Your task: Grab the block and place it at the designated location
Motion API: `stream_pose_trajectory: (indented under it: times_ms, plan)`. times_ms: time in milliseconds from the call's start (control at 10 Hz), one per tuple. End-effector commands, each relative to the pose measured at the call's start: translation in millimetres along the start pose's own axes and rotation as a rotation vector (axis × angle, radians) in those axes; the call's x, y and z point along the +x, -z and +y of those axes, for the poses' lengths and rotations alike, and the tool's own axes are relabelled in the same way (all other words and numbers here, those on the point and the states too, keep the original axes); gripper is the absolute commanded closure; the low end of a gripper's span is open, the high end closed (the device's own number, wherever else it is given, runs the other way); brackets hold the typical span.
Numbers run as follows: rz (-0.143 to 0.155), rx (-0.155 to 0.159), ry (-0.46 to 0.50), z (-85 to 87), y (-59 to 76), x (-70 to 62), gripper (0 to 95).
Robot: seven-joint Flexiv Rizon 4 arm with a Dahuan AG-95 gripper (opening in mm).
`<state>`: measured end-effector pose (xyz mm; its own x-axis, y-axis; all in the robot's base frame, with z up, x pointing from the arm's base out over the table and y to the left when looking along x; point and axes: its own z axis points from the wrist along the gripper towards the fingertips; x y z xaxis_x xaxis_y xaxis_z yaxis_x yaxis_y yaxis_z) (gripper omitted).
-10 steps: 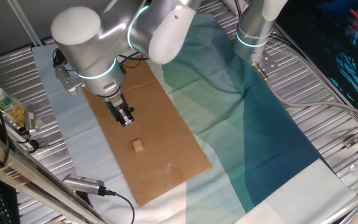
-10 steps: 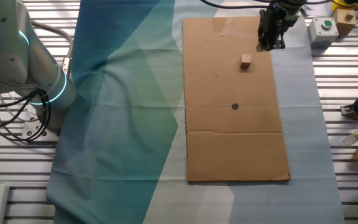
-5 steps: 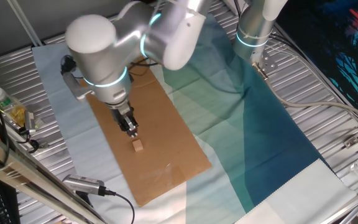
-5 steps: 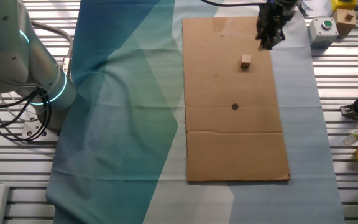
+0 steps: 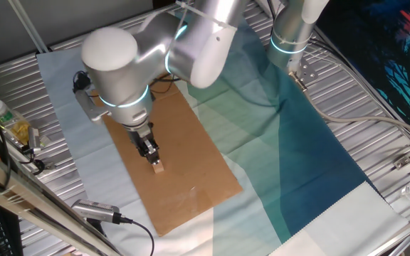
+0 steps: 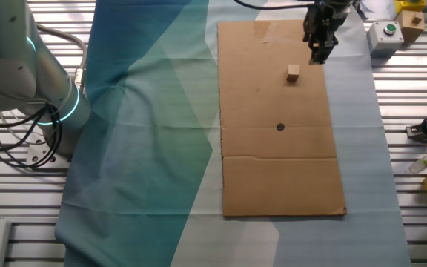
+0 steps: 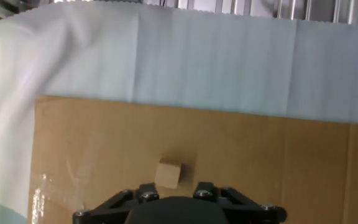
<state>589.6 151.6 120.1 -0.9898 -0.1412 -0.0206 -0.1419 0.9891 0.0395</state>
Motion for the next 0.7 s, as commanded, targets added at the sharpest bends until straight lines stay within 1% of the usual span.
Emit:
stream_pose_trajectory:
  times_ms: [100, 200, 500, 700]
  plan:
    - [0.0, 0.002, 0.003, -0.3, -4.3, -0.8, 38.0]
    - [0.0, 0.002, 0.004, -0.3, -6.4, -0.8, 38.0]
    - [-0.014, 0.004, 0.005, 1.0, -23.1, -2.7, 38.0]
    - [-0.015, 0.005, 0.006, 2.0, -30.8, -4.7, 38.0]
